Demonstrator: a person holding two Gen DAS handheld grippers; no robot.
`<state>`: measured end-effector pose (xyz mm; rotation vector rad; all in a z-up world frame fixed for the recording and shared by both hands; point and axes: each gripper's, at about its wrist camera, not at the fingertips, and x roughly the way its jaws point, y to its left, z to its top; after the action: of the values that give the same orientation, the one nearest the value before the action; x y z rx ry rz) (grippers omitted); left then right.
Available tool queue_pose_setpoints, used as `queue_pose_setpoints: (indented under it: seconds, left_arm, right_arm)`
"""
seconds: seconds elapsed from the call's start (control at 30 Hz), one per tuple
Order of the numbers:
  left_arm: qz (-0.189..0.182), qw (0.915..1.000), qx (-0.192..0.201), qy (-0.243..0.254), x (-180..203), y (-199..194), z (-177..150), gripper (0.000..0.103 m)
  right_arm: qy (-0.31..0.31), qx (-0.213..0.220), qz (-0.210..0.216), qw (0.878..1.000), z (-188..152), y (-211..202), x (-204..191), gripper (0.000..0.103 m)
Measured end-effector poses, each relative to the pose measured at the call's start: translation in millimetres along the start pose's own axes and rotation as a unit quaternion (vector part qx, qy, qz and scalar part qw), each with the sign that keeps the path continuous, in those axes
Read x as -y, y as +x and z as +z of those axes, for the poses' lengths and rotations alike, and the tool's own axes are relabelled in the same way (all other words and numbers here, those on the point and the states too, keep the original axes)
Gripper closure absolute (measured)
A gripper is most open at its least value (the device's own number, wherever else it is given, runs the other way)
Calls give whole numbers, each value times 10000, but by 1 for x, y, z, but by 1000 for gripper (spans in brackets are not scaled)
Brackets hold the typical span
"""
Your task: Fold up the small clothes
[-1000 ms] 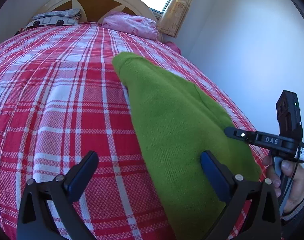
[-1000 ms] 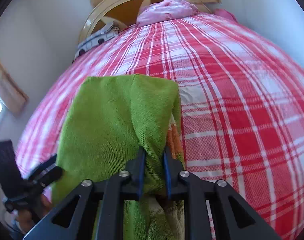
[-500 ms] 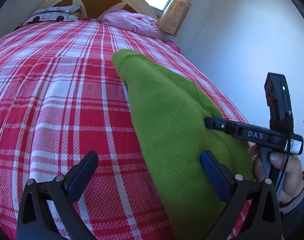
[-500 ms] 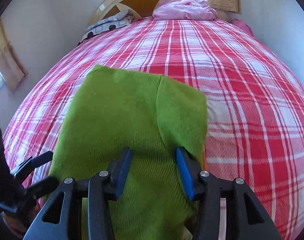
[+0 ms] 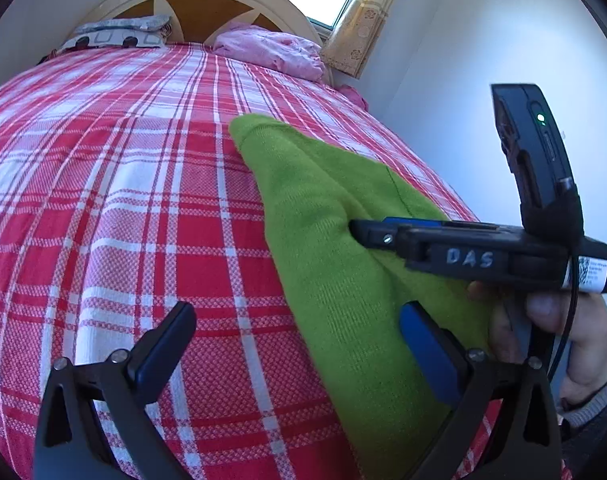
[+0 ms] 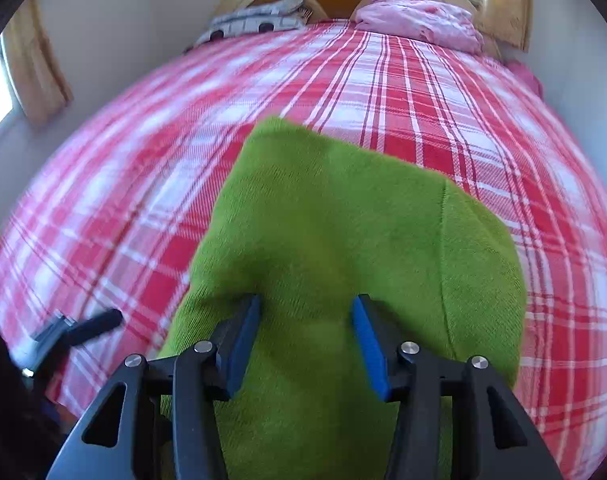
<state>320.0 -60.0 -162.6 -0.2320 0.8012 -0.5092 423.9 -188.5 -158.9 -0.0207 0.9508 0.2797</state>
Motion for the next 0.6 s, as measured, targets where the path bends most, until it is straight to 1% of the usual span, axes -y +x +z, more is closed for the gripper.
queue_pose_setpoints:
  seconds: [0.03,0.13,0.23,0.3,0.33,0.37,0.4,0.43,0.5,0.6]
  left_arm:
    - [9,10000,-25,-17,0,0,0,0]
    - [201,9997,68,122,10,-7,0,0]
    - [101,9998,52,173,21,-6,1,0]
    - [148,9995,-47,276,29,0,1,0]
    - [239,9988,-147,391,35,6,0,0]
    - [310,9981,-210,500,39,10,-1,0]
    - [355,9973,-263,579,42,14,-2,0]
    - [390,9970,-310,598,42,17,-2,0]
    - [380,9967,-403,588,41,19,-3,0]
    - [226,9975,-528,419,35,24,-2,0]
  right_arm:
    - [15,42,23,10000,-2,-7,2,54]
    - [77,518,218,9984,-11,-37,17,53]
    - [508,910,370,9939,-14,-53,62,52]
    - [784,1008,264,9915,-16,-58,94,52]
    - [924,1007,271,9902,-17,-57,108,52]
    - [1130,983,367,9880,-18,-56,125,52]
    - [1369,922,590,9845,-17,-52,141,52]
    - [1623,763,930,9794,-19,-43,158,52]
    - [1855,553,1126,9746,-20,-27,175,52]
    - [1951,310,1400,9703,-22,-1,185,52]
